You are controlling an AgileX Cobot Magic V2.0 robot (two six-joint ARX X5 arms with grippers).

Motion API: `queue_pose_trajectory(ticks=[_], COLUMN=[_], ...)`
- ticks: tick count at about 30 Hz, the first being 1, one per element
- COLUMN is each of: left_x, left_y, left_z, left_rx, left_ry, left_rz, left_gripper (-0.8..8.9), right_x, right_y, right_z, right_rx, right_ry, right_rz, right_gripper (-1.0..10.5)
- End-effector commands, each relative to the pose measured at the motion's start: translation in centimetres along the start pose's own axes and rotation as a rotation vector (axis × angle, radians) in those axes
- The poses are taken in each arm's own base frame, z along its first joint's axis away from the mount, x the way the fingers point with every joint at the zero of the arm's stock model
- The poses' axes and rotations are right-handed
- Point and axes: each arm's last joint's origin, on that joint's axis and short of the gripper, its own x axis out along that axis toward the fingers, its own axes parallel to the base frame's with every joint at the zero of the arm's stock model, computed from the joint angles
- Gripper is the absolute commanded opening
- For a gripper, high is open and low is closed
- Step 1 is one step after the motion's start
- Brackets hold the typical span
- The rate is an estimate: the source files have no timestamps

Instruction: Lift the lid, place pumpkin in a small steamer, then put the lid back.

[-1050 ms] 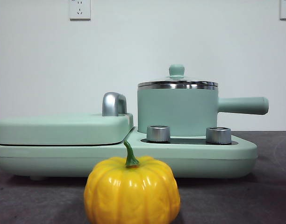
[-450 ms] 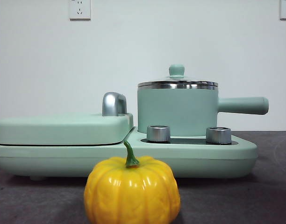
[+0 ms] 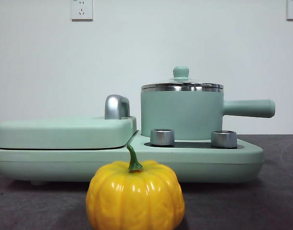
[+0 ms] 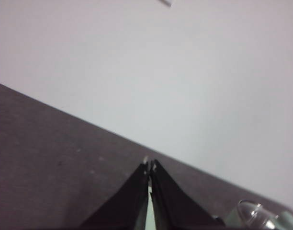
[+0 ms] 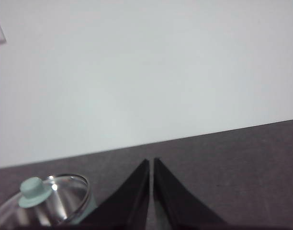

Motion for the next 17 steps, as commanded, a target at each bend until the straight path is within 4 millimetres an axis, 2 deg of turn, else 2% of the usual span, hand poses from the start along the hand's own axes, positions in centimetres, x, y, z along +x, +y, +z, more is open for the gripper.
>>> queue_pose_trajectory(ticks=[1, 8, 17], left_x=[-0.2, 0.7, 4.6], left_y=[-1.0, -2.5, -2.9], left_z=[1.8, 4.7, 6.0], left_rx=[0.13, 0.235, 0.417], left_ry=[-0.002, 0.07, 0.203], left_rz=[0.006, 0.035, 0.05], left_gripper=[0.1, 0.09, 0.09], right_x=[0.4, 2.2, 5.2], right_y=[0.3, 0.7, 0.9], right_z=[1.1, 3.1, 3.8], right_rx=[-0.09, -0.204, -0.31], right_ry=[0.041, 0.123, 0.229], right_rz=[-0.006, 0.005, 0.075], right_gripper=[0.1, 0.1, 0.1])
